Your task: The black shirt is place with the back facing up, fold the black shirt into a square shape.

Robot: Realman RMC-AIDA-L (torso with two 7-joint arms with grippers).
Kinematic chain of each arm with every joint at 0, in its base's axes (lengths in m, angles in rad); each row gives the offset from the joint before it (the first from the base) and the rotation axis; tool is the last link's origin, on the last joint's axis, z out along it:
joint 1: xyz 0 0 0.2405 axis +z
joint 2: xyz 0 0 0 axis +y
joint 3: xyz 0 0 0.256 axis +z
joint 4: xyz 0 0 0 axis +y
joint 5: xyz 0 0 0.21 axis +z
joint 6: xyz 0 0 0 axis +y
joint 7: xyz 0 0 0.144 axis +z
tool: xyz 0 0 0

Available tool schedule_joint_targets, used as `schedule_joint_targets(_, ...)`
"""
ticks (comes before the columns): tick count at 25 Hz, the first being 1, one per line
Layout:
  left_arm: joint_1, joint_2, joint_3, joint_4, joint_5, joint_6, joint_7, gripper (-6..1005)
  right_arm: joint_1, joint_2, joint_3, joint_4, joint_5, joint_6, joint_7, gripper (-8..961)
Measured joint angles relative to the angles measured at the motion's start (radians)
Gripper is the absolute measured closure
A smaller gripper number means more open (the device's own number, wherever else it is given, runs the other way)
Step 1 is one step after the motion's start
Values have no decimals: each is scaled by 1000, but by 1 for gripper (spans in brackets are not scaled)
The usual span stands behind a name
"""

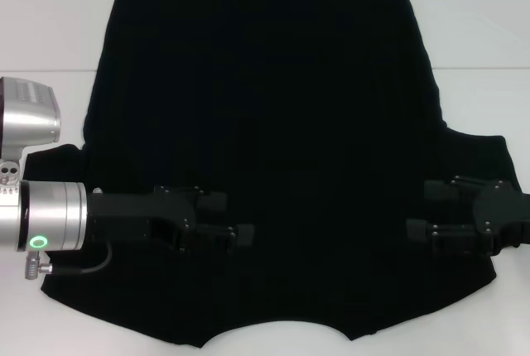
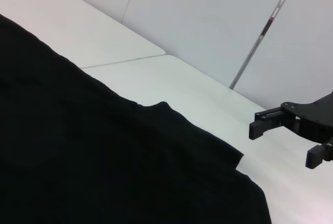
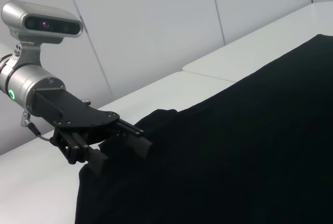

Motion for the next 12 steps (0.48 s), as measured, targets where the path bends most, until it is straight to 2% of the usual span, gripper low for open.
schedule_joint_targets(12, 3, 0, -6, 3, -1, 5, -17, 156, 0, -1, 6, 0, 9, 4, 26, 25)
